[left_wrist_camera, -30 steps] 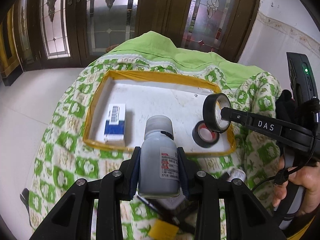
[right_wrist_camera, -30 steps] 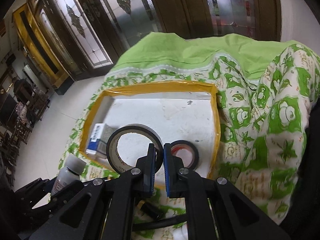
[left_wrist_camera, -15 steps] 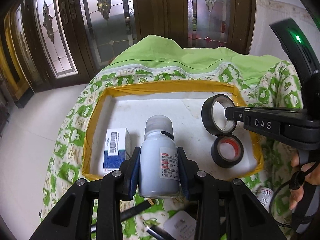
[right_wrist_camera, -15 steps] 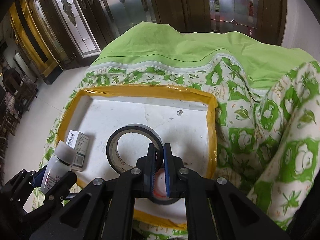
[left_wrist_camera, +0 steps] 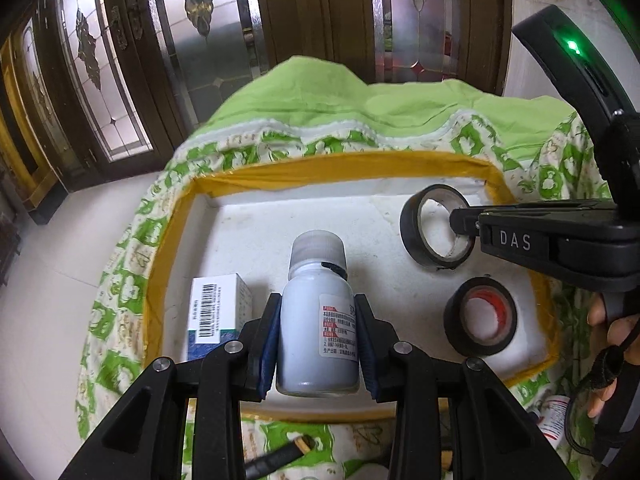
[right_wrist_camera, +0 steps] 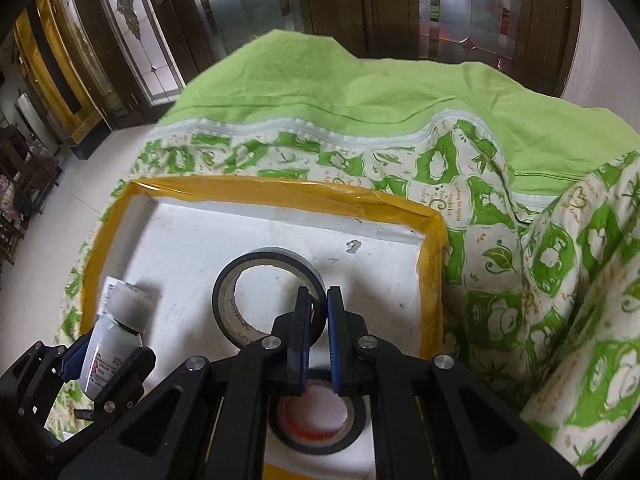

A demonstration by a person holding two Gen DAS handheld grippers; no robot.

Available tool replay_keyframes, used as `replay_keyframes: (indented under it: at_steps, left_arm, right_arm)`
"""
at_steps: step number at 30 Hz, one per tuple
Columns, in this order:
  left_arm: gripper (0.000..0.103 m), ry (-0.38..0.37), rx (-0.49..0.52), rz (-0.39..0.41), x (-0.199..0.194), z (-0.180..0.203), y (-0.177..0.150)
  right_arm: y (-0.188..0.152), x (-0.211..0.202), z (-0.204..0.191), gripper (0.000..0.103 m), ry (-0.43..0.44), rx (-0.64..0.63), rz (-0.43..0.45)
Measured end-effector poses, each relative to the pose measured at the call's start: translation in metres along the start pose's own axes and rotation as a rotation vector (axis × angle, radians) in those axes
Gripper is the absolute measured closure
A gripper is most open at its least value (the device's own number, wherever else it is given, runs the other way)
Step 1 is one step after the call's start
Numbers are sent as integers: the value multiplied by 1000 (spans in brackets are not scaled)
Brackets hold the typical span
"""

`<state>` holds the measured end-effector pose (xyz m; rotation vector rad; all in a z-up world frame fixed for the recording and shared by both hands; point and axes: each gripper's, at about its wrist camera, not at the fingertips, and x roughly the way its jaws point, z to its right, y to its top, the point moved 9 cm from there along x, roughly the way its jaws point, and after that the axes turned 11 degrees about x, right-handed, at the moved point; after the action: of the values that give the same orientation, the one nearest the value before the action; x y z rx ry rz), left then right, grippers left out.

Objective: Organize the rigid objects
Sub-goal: 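Carry the bottle into the tray with left tool while right tool carries the black tape, then open left tool to release the bottle while right tool lowers the tape into the tray, then withdraw both tools from the tray back over the remaining objects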

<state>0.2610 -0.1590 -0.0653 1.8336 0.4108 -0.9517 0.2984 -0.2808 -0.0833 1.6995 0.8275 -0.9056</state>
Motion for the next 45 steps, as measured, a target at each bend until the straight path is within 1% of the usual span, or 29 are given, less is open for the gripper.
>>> replay_keyframes:
  at_steps: [4, 9, 14, 15, 17, 18, 20, 22, 24, 25, 26, 28, 31, 35, 37, 39, 41, 45]
  left_arm:
    - [67, -23, -32, -42, 22, -3, -6]
    - [67, -27, -46, -71, 40, -3, -13]
    - [66, -32, -70, -61, 38, -6, -16]
    - [64, -32, -75, -52, 34, -7, -15]
    - [41, -22, -82, -31, 24, -11, -13]
    - [38, -9, -80, -17, 18, -12, -10]
    - [32, 16, -76, 17, -2, -17, -10]
    - [30, 37, -67, 26, -17, -21, -15]
    - [29, 58, -44, 33, -36, -26, -26]
    - [27, 67, -39, 36, -46, -29, -35]
    - [22, 71, -44, 38, -56, -32, -48]
    - [19, 76, -57, 35, -73, -38, -75]
    - [19, 92, -73, 13, -88, -45, -110]
    - [18, 74, -143, 0, -104, -49, -149]
    - [18, 46, -188, -20, -104, -48, -159]
    - [18, 26, -213, -8, -108, -47, -159]
    - [18, 35, -207, 8, -112, -45, -158]
    - [18, 38, -208, -5, -112, -42, -164]
  right_arm:
    - [-7, 20, 8, 95, -16, 22, -51]
    - [-6, 24, 8, 95, -7, 32, -50]
    - [-6, 24, 9, 93, 2, 43, -31]
    - [-6, 25, 8, 89, 1, 48, -26]
    - [-8, 24, 9, 88, 6, 59, -12]
    - [-9, 22, 9, 88, 10, 63, -6]
    - [-9, 15, 10, 84, 25, 78, 18]
    - [-8, 2, 13, 72, 31, 102, 56]
    - [-7, -10, 16, 69, 39, 124, 89]
    - [-8, -16, 17, 68, 46, 133, 100]
    - [-11, -22, 18, 67, 55, 144, 109]
    - [-15, -31, 19, 61, 68, 163, 120]
    - [-27, -39, 17, 60, 81, 170, 115]
    - [-49, -50, 7, 60, 105, 144, 107]
    - [-65, -57, 0, 60, 114, 120, 103]
    - [-78, -63, -5, 60, 122, 100, 99]
    - [-94, -71, -10, 60, 132, 78, 94]
    - [-126, -86, -19, 60, 156, 36, 80]
